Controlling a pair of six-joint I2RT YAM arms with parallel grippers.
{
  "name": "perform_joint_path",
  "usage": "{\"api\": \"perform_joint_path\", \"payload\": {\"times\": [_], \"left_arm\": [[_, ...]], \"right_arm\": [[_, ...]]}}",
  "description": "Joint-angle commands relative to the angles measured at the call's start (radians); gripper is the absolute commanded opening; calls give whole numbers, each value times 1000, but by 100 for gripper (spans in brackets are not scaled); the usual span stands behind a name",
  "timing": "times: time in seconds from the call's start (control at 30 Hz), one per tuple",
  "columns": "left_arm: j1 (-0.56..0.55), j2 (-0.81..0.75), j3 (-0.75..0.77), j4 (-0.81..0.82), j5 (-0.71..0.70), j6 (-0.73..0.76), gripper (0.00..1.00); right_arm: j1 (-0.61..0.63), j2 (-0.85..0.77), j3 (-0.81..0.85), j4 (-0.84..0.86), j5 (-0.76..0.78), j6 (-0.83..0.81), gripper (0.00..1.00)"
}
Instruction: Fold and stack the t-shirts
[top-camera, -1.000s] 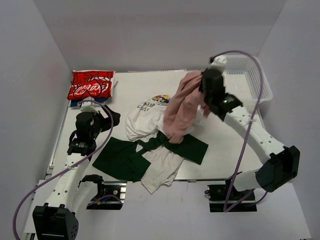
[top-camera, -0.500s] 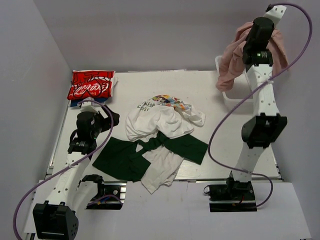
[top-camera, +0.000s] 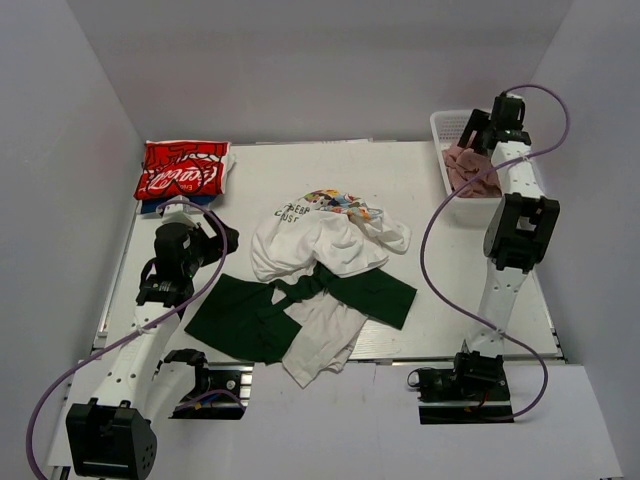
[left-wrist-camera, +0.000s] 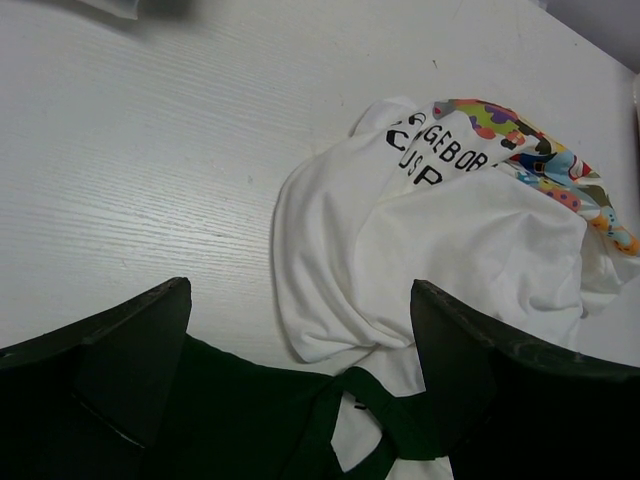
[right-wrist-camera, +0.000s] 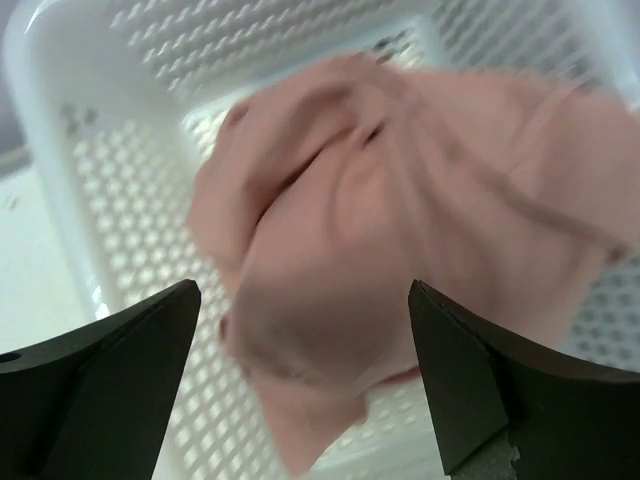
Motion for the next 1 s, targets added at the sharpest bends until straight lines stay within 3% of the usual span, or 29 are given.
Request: {"api": "perform_joint_path", "payload": {"times": [0.0,0.1,0.13,0.27,0.3,0.53,0.6,0.7,0.93,0.97], "left_arm": [[6,-6,22,-14,-13,0,100],[6,-6,22,2,-13,0,100],[6,-6,22,13,15,0,100],[6,-6,11,32,44,0,100],[6,4,11,32,44,0,100],[6,4,11,41,89,0,100],[6,4,11,41,79,0,100],[6,4,11,30,69,0,100],[6,-37,8,19,41,-9,100],[6,-37,8,19,41,-9,100]], "right_arm": [[60,-217,-86,107,-196,-3,90],[120,-465,-257,196,-267,-19,90],[204,-497,-354,238,-292,-70,90],[362,-580,-427,160,-385,-213,90],[417,-568,-426,92,-413,-256,90],[551,-500,-539,88,-401,-285,90],[626,-404,-408,-16,-256,-330,90],[688,-279,-291,-156,-238,-338,90],[781,-164,-464,-76,-183,-257,90],[788,-152,-461,-82,-186,-255,81]]}}
